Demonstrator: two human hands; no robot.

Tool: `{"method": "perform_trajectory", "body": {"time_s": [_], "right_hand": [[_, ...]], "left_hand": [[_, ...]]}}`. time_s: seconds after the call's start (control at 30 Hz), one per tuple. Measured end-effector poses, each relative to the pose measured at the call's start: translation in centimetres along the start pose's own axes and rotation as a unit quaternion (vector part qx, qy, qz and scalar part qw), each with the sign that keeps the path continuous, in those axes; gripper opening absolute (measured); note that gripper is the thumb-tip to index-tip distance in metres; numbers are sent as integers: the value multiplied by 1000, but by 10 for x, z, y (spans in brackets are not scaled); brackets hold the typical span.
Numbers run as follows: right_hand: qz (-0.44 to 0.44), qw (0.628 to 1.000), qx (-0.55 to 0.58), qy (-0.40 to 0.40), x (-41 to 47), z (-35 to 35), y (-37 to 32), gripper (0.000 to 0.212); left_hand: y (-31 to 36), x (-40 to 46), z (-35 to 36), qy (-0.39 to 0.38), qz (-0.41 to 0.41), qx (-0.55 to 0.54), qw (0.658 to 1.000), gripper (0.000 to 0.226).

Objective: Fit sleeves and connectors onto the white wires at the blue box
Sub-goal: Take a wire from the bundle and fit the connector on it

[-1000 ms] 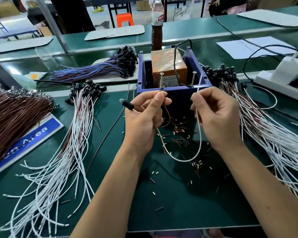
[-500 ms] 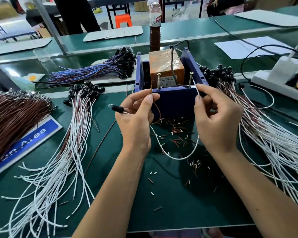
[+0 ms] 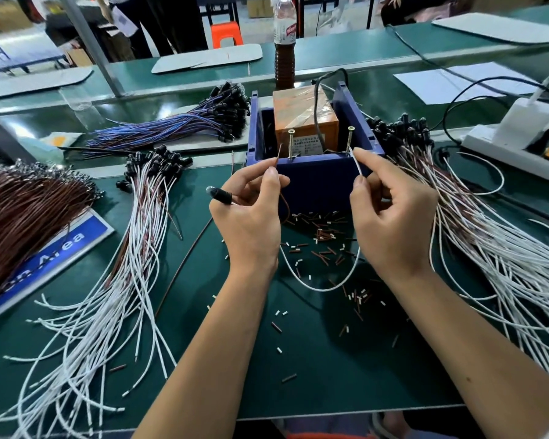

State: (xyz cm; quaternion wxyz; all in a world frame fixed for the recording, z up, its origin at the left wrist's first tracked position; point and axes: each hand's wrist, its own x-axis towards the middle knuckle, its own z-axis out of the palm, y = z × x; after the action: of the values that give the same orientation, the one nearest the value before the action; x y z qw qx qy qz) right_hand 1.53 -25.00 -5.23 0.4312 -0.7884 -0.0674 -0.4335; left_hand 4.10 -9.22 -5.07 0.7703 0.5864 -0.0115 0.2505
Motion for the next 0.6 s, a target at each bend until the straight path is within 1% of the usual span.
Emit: {"method": "perform_trajectory", "body": {"time_s": [0.17, 0.37, 0.6], "right_hand": [[18, 1000, 3, 20, 1, 0, 0, 32], [12, 1000, -6, -4, 0, 1, -2, 32], [10, 1000, -11, -1, 1, 1, -3, 31]], "left_hand": [[-2, 2, 3, 12, 26, 25, 999, 8], [-3, 2, 9, -2, 48, 41, 998, 11], [-2, 2, 11, 0, 49, 54, 997, 10]]}}
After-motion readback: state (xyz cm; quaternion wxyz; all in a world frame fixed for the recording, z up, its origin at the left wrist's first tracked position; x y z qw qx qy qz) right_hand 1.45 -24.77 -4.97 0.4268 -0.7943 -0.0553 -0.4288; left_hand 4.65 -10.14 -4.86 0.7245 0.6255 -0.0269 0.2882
